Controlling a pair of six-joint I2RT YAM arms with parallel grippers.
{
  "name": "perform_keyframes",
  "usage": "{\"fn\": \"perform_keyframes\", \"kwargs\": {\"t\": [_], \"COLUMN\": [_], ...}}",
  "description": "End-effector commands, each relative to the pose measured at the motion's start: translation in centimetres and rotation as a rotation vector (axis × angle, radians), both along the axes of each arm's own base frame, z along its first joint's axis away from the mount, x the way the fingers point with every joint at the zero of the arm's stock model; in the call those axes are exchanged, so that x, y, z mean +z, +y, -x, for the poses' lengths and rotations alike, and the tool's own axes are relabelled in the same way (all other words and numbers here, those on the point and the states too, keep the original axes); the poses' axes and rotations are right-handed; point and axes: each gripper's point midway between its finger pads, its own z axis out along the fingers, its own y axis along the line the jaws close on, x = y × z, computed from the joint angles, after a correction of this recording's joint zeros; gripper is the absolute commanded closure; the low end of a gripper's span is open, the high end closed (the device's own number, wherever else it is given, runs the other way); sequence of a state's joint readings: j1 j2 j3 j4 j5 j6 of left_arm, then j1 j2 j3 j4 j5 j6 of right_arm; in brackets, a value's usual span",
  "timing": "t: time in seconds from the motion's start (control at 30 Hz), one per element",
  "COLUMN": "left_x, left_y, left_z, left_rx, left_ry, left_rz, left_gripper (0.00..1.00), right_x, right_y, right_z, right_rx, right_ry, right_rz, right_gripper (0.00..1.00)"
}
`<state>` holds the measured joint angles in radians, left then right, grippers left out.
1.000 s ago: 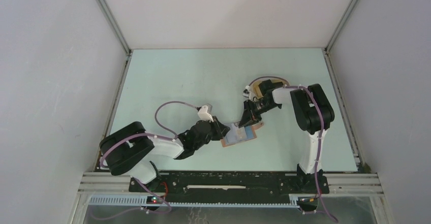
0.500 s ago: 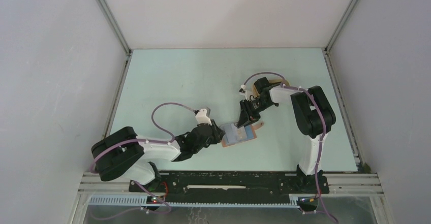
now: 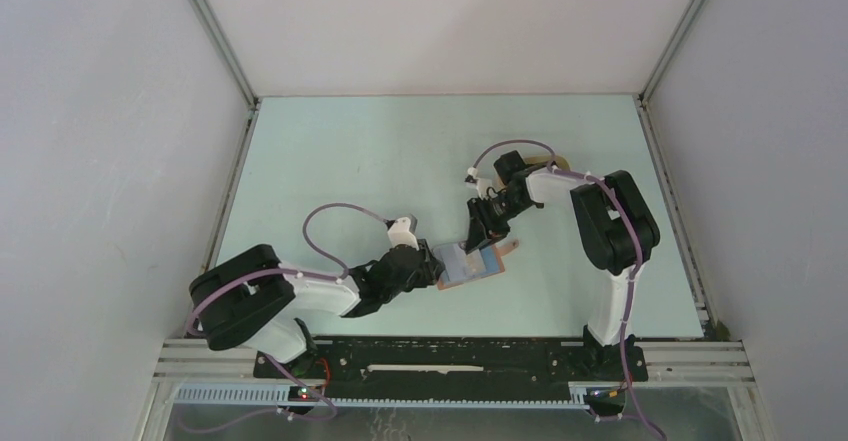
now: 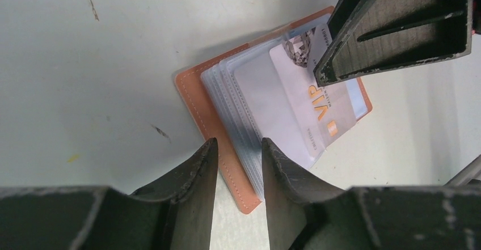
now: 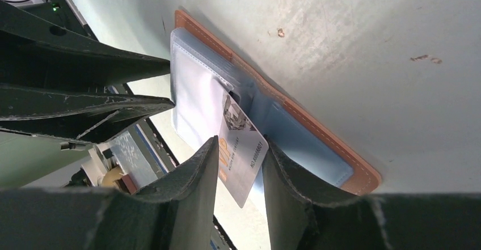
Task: Put the credit cards into the card holder
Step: Insert the credit card into the card holder.
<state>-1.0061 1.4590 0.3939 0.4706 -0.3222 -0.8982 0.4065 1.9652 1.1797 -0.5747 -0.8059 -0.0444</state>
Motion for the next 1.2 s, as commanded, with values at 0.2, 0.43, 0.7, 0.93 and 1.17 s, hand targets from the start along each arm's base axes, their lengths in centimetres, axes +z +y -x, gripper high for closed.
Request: {"fn": "perform_keyframes", "kwargs": {"t": [0.2,0.43,0.7,0.93,1.17], "left_x": [0.8,0.7,0.8,1.0,1.1], "left_y": [-2.3,-2.2,-2.0,-2.2,-2.4], "left_z": [-0.3,-0.4,-0.3,-0.2,-0.1], "left_rx": [-0.047,-0.038,-0.036,-0.05,-0.061], "left_ry": [-0.01,-0.009,-0.016,-0.024,-0.024], "left_rz": [0.046,0.048,0.068,0.081,0.095], "left_gripper": [0.65,0.66,0.67,0.67,0.68], "right_x": [0.2,0.7,0.9,0.8,1.3], "right_y": [1.7,1.2,0.0,-0.4,-0.7], "right_z": [1.1,0.6,0.2,0.5,0.0], "right_rx": [0.034,0.067,0.1,0.12,0.124], "right_ry": [0.062,-0.032,-0.097,-0.103,-0.151], "right_rz": [-0.06,0.002,0.061,0.085,0.116], "right_gripper": [0.57,0.53,0.46,0.43,0.41]}}
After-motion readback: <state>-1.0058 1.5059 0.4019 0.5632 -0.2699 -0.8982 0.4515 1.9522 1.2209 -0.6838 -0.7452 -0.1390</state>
